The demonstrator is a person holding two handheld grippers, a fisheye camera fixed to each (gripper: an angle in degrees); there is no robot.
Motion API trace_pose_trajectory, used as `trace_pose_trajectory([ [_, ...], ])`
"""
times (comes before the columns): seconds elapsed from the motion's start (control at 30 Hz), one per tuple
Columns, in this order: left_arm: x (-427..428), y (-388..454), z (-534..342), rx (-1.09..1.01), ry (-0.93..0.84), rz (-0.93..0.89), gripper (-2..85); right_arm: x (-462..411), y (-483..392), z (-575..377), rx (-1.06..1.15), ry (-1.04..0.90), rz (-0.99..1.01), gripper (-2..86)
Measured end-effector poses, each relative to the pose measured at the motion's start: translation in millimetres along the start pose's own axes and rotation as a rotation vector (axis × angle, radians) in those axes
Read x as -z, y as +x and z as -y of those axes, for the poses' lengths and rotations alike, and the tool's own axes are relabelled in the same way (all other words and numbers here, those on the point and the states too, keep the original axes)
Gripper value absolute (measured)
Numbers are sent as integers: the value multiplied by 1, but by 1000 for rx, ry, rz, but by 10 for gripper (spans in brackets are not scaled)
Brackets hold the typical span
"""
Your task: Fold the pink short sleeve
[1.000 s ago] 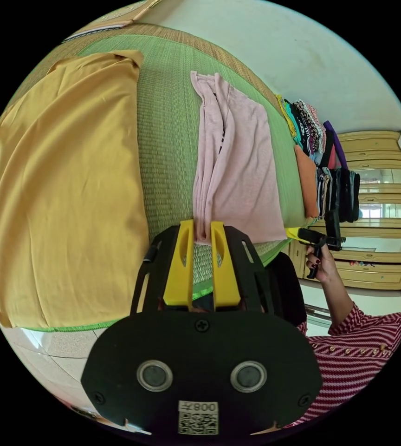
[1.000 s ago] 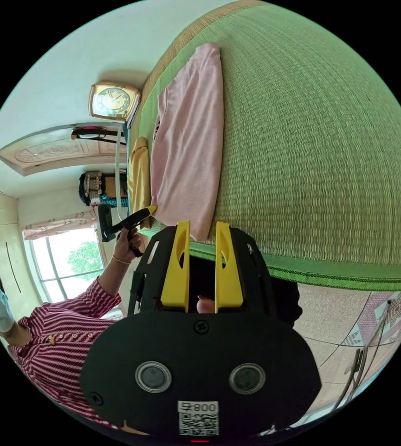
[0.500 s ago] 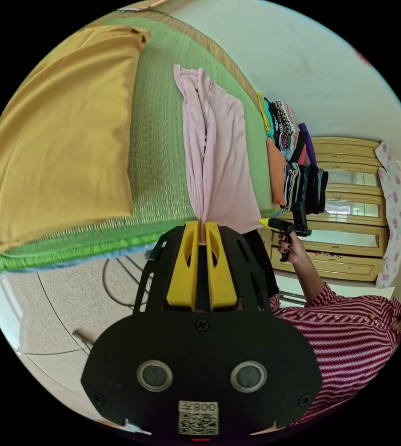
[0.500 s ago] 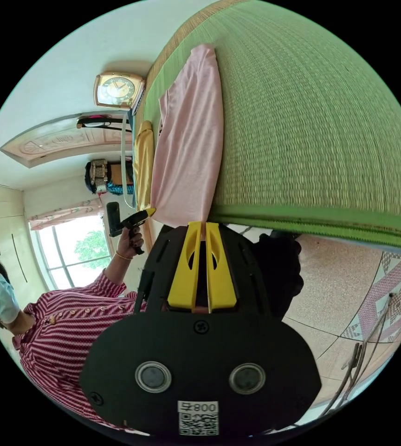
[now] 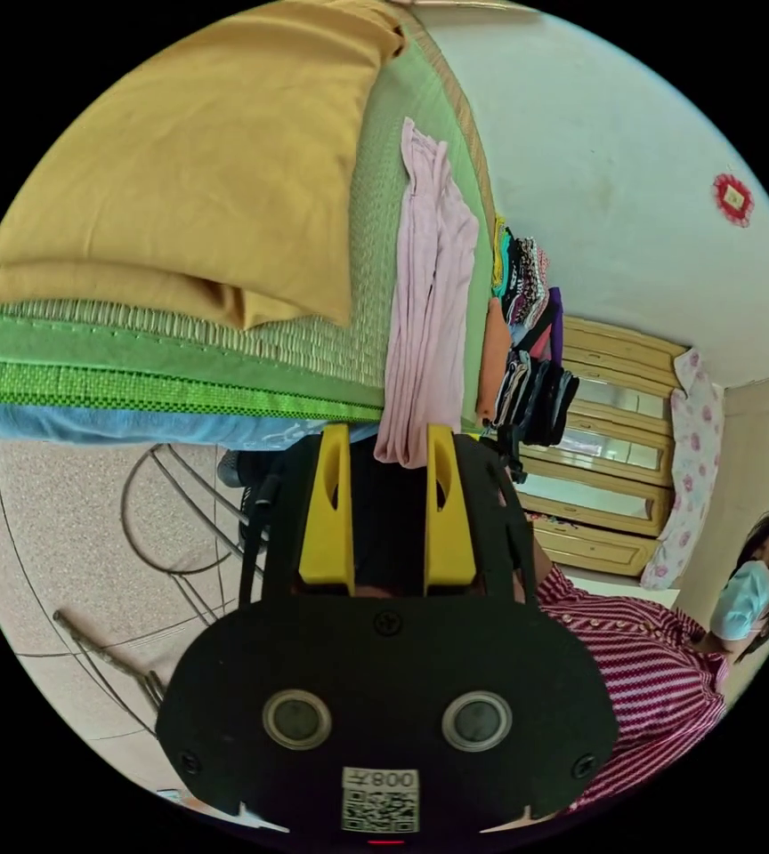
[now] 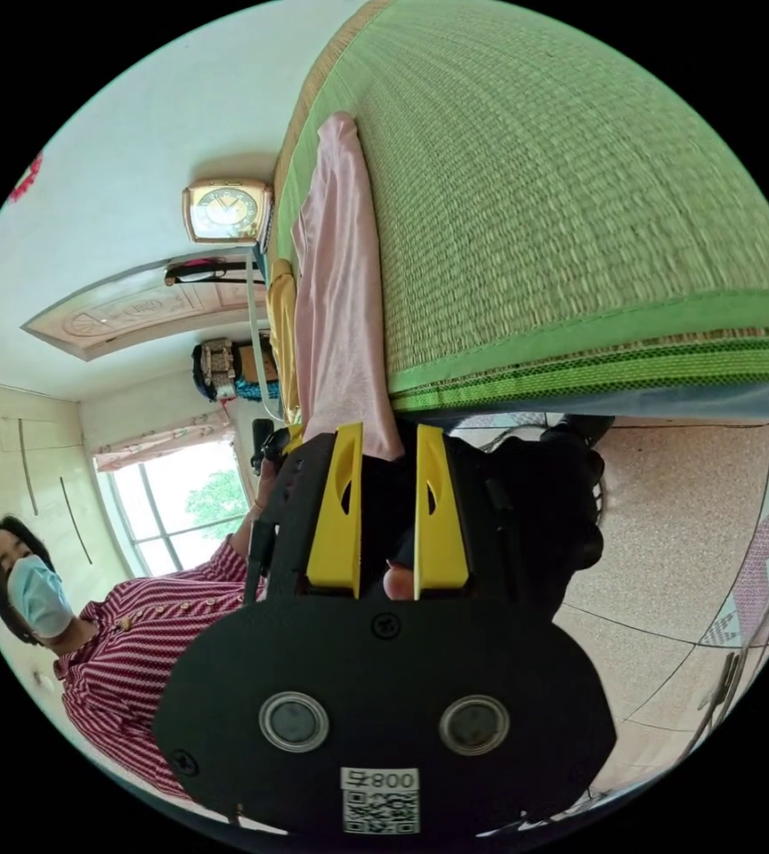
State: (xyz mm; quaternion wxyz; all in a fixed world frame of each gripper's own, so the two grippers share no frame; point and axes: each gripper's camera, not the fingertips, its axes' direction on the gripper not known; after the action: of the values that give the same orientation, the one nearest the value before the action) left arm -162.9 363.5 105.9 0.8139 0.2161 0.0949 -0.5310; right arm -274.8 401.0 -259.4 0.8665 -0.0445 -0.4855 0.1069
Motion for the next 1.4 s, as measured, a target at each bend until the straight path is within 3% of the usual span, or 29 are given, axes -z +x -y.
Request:
trace_pose_trajectory([
  [0.27, -16, -17, 14, 15, -86, -35, 129, -36, 28, 8, -1, -41, 60, 99],
  [0.7, -38, -45, 6, 53, -76, -134, 90, -63, 69, 25, 5, -64, 131, 69],
  [1.4, -45, -88, -98, 33, -28, -222, 43, -75, 142, 59, 23, -91, 175, 20],
])
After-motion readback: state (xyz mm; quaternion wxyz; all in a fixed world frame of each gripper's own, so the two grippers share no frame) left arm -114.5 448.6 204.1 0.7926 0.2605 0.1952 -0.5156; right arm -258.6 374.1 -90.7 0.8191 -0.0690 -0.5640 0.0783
